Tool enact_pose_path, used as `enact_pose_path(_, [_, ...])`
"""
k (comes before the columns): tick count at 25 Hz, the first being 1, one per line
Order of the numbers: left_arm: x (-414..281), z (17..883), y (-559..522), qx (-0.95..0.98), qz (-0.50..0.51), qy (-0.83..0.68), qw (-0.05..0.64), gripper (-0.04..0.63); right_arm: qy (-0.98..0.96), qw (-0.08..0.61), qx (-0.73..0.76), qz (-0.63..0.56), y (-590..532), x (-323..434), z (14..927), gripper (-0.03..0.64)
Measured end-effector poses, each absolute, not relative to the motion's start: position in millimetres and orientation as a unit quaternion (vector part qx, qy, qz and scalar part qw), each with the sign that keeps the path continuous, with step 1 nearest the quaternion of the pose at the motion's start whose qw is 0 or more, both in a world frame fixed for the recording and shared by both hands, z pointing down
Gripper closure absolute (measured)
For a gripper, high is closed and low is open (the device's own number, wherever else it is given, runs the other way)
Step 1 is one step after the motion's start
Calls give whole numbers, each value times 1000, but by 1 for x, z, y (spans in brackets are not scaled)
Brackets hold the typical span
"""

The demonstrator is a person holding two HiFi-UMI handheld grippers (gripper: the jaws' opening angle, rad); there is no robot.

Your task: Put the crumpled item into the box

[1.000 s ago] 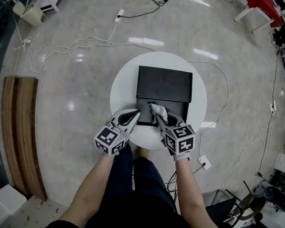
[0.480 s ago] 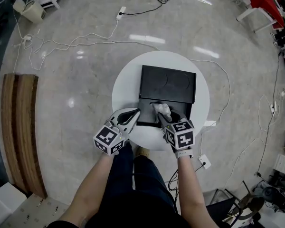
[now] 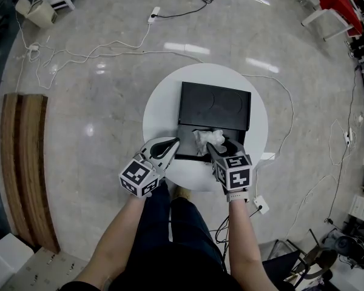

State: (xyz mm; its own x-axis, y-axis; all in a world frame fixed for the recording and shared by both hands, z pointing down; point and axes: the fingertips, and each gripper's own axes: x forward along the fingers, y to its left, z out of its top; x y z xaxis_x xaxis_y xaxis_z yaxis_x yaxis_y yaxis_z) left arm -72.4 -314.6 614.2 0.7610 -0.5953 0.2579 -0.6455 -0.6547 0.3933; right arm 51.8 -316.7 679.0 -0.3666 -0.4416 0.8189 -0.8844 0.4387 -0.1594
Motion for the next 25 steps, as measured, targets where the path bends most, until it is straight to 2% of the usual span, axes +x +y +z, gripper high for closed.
enact_pose_path(15, [-70,611,-306,910,49,-335,239,583,-756,353,461,302,-313,66,672,388])
enact_pose_path(25, [-65,611,-298,909,50,-336,243,583,-782,322,449,290,-305,61,657,388])
